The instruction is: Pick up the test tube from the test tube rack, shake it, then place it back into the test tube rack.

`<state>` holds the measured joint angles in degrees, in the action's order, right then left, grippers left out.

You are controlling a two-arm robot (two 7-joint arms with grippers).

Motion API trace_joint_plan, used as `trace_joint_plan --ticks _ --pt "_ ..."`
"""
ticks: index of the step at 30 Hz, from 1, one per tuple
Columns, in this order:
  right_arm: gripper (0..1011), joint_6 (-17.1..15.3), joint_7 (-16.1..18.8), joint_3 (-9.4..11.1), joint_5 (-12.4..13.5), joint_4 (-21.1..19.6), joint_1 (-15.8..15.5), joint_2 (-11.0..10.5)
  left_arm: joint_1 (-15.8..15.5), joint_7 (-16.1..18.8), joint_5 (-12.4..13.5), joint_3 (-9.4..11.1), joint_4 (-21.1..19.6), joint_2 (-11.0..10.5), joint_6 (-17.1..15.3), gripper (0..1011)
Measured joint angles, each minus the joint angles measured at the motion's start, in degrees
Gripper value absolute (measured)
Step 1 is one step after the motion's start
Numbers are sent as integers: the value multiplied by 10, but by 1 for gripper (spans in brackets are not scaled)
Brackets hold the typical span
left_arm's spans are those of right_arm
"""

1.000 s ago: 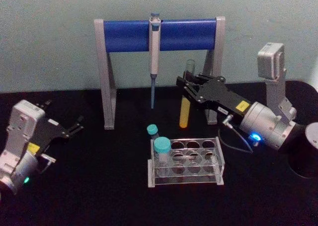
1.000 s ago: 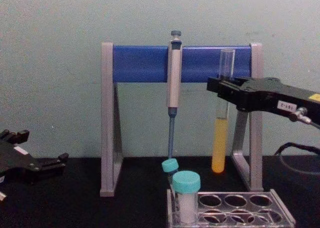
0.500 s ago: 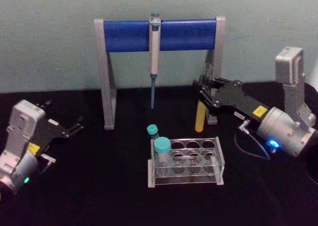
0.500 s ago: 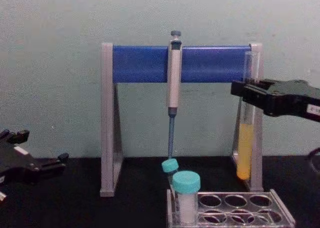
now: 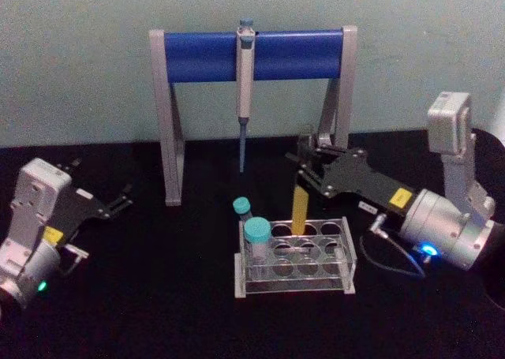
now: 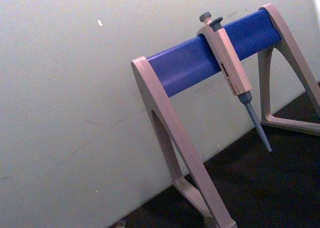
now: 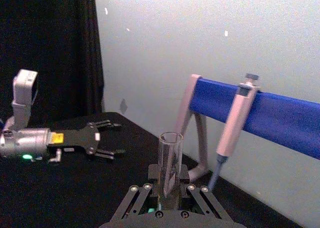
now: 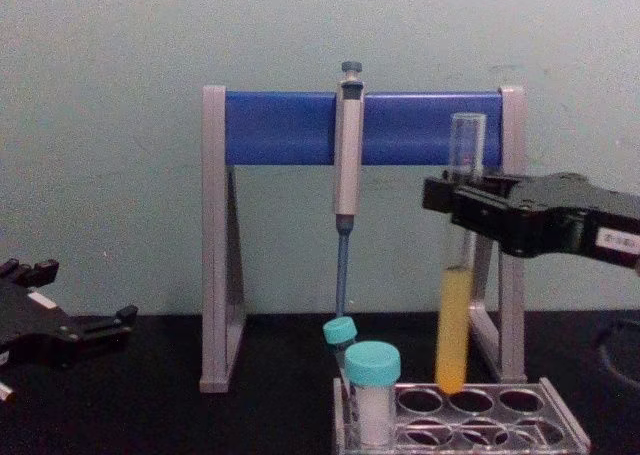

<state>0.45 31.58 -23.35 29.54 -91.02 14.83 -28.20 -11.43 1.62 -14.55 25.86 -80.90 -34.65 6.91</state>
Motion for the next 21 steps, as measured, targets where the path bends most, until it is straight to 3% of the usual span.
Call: trace_joint_plan --ticks 9,21 --pt "234 18 5 -16 5 47 37 31 0 0 0 0 0 0 0 1001" --pt "234 28 -18 -10 -10 83 58 44 0 0 0 0 0 0 0 1002"
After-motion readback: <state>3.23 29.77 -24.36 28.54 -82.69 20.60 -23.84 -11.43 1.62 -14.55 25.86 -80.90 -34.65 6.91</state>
